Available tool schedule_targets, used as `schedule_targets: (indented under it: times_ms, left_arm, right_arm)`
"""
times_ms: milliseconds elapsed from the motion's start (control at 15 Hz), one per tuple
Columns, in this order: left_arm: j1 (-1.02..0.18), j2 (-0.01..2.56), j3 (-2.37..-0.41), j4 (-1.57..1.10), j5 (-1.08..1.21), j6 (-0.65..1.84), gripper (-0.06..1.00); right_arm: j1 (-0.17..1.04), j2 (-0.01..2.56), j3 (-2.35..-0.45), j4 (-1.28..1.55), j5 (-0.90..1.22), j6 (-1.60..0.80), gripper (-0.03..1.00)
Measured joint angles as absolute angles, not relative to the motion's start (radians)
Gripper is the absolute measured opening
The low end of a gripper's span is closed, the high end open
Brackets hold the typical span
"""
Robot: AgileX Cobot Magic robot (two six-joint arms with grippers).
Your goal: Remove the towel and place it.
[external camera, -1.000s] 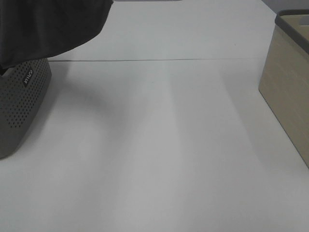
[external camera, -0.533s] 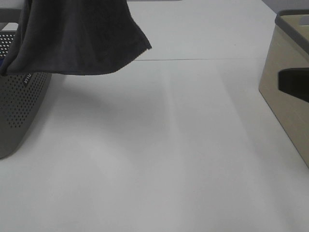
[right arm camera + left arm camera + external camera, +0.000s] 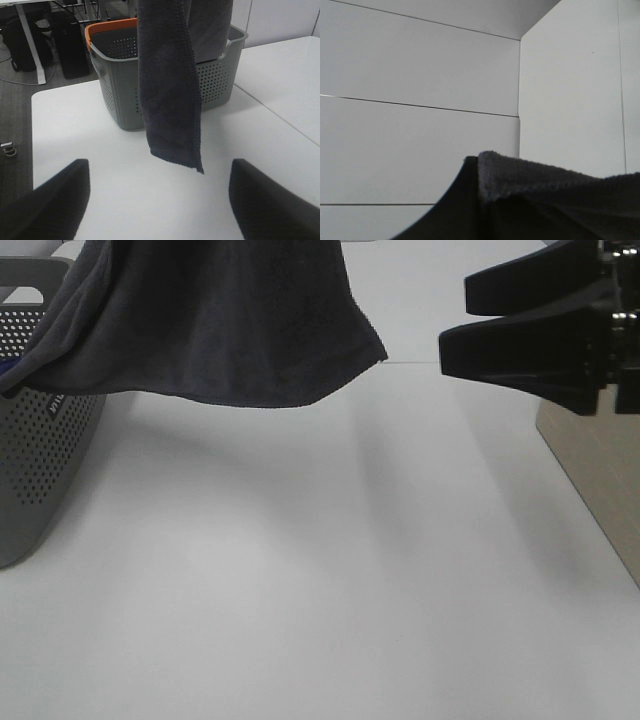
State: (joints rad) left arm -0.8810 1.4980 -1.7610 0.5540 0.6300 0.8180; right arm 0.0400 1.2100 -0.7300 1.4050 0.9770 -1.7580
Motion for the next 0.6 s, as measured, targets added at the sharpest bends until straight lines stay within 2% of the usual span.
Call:
schedule_targets:
  times_ms: [133,333,467,600]
  left_arm:
    - [-0.881,1.498,-1.761,0.537,0.628,0.818,0.00]
    - [-0.881,1.498,-1.761,0.532,0.628,0.818,0.00]
    - [-0.881,1.498,-1.761,0.532,0.628,0.818,0.00]
    - [-0.881,1.498,-1.761,0.532,0.628,0.819,0.00]
  right_arm:
    - [0.151,1.278,-0.780,1.403,0.891,-1.764,0.75]
    - [0.359,1.357,-0.838,1.395,0.589,-1.764,0.76]
    - [0.405,1.378,-0.845,1.391,0.504,-1.764,0.76]
    - [0.408,1.406,-0.847,1.391,0.565,-1.764,0.76]
